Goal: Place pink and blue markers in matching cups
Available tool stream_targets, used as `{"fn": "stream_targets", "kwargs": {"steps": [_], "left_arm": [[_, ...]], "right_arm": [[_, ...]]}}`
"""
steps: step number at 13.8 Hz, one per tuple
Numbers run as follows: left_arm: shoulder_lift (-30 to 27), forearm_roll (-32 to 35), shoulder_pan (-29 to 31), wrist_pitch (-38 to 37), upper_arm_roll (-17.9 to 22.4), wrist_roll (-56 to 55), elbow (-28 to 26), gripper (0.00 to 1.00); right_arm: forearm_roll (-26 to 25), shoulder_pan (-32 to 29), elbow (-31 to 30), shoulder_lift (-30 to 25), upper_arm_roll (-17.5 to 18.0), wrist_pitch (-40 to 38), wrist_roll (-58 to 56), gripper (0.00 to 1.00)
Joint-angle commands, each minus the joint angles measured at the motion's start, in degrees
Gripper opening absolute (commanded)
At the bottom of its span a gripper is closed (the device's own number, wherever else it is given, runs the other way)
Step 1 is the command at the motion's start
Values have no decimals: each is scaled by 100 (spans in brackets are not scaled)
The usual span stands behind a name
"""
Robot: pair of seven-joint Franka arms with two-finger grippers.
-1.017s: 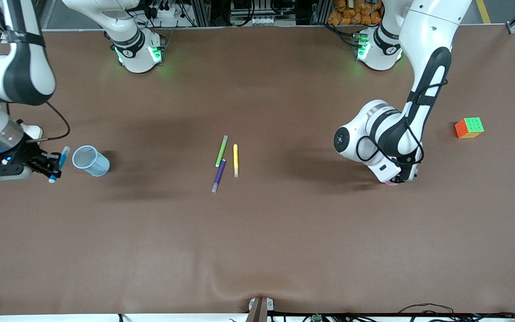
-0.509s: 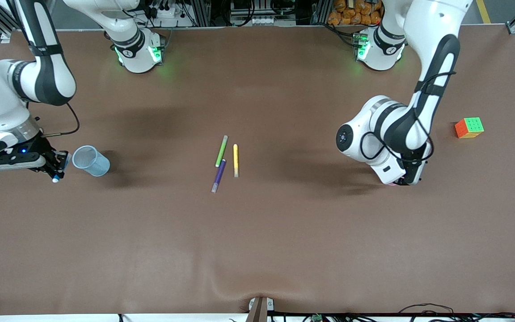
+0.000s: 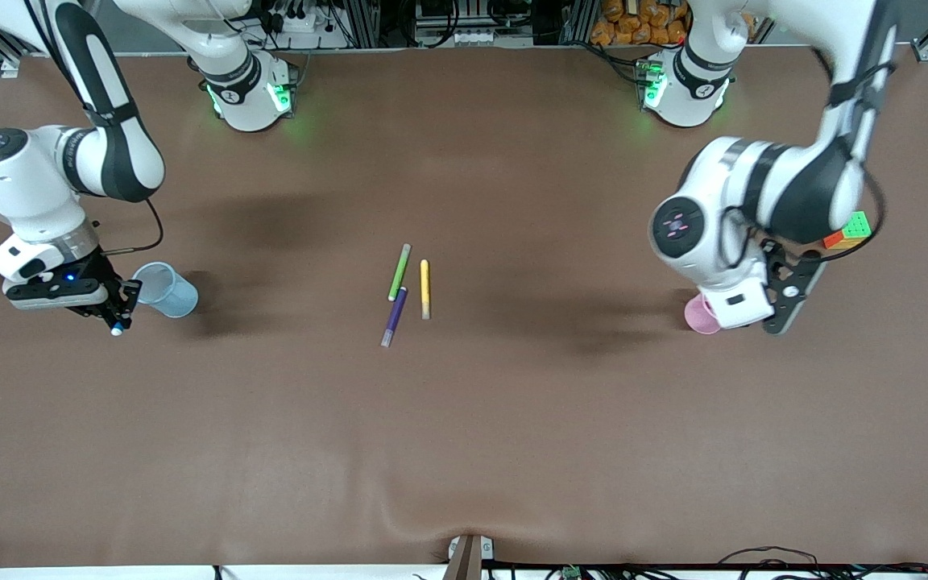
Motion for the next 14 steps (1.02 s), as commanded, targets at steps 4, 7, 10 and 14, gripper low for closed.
{"fn": "stream_targets", "kwargs": {"steps": [4, 7, 10, 14], "left_arm": [[-944, -1591, 576, -78, -55, 2149, 136, 61], [-1279, -2136, 734, -147, -29, 2801, 163, 61], [-1542, -2716, 971, -271, -11, 3749, 233, 61], [-1964, -3376, 1340, -481, -2, 5163, 225, 61]], "right_arm": [[-67, -128, -383, -72, 86, 163, 52, 0], [-58, -155, -532, -116, 86, 163, 61, 0], [-58, -155, -515, -99, 86, 110, 61, 100], [-32, -146, -358, -107, 103, -125, 61, 100]]}}
